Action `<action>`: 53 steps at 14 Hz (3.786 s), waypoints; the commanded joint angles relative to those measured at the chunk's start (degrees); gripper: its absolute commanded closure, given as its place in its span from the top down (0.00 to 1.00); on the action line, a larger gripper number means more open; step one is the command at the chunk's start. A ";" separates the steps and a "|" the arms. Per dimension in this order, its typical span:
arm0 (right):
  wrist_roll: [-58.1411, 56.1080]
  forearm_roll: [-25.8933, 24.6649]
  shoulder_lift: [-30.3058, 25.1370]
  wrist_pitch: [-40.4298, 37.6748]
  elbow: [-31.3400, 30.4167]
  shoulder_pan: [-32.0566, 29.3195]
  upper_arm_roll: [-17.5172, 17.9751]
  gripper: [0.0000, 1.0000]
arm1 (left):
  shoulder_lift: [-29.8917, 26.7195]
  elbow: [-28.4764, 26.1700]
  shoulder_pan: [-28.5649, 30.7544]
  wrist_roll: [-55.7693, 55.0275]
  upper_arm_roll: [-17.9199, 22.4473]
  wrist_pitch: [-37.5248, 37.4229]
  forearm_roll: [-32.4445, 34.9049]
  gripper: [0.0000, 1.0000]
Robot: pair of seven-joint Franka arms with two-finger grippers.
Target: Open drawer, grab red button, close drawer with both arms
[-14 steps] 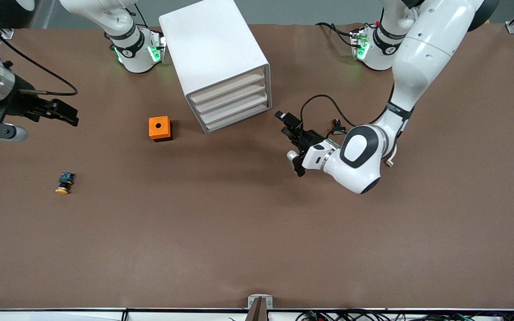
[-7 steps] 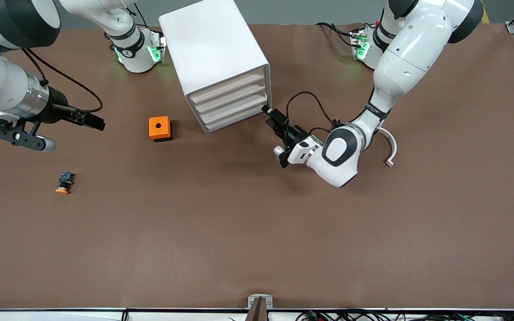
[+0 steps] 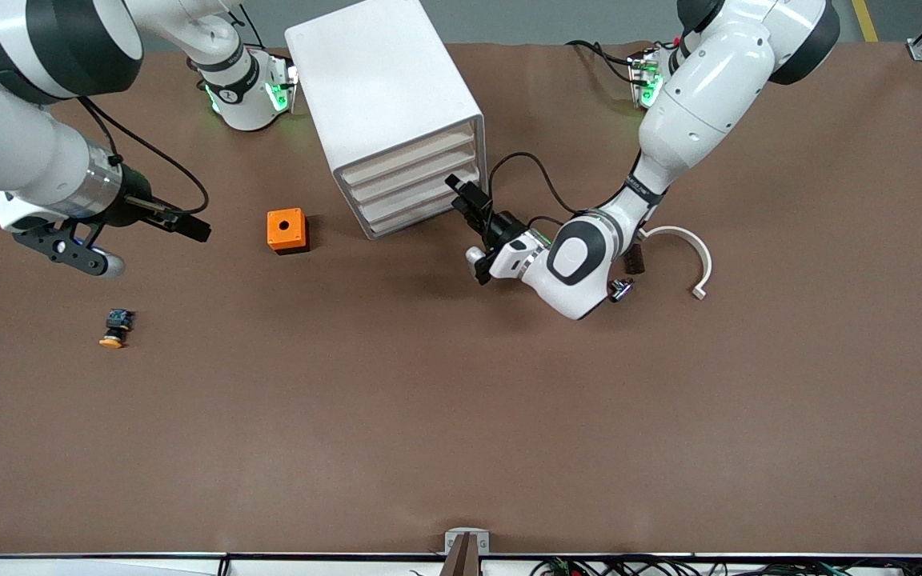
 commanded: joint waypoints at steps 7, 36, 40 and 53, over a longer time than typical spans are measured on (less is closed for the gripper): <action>1.12 0.75 -1.67 0.71 -1.70 0.45 -0.50 1.00 | 0.83 -2.15 -4.65 5.49 -0.26 4.67 -6.89 0.75; 32.37 0.66 -0.53 5.44 -1.62 17.13 -0.50 1.00 | 0.66 2.85 -5.53 0.23 6.59 7.39 -7.26 0.10; 44.60 0.66 2.80 8.61 -1.62 22.68 -0.50 1.00 | 0.22 3.47 -2.56 -2.14 7.12 7.13 -6.91 0.10; 63.17 6.02 14.41 23.64 -1.53 32.36 -0.41 1.00 | 0.66 8.21 -0.35 -2.58 9.32 7.13 -2.34 0.98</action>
